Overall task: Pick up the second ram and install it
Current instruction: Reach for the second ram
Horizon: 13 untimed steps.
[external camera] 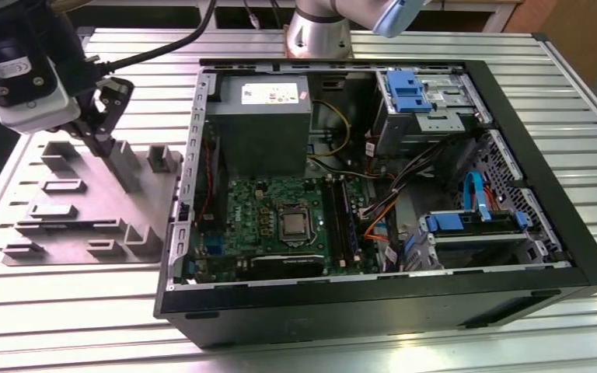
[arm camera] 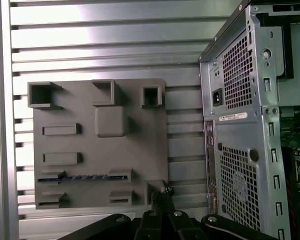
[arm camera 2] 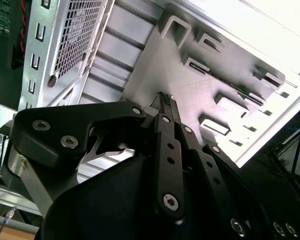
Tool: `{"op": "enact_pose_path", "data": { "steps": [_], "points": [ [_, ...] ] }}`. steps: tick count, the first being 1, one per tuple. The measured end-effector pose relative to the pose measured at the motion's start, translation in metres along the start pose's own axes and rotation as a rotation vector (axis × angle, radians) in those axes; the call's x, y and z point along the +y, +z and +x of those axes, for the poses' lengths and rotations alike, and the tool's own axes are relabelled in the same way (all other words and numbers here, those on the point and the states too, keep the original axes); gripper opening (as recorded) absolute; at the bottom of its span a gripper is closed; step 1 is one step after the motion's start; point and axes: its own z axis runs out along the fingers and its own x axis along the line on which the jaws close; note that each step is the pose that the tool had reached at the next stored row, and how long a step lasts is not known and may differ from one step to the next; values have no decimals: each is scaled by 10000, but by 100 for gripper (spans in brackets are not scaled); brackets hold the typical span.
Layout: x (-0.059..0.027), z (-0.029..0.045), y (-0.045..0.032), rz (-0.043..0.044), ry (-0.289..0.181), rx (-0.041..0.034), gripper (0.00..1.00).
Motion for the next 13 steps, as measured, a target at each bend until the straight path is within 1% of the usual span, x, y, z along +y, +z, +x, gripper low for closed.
{"op": "enact_pose_path", "data": {
  "steps": [5, 13],
  "points": [
    [-34, 23, 10, 0, -1, 0, 10],
    [-40, 27, 12, 0, 0, 0, 10]
  ]
}}
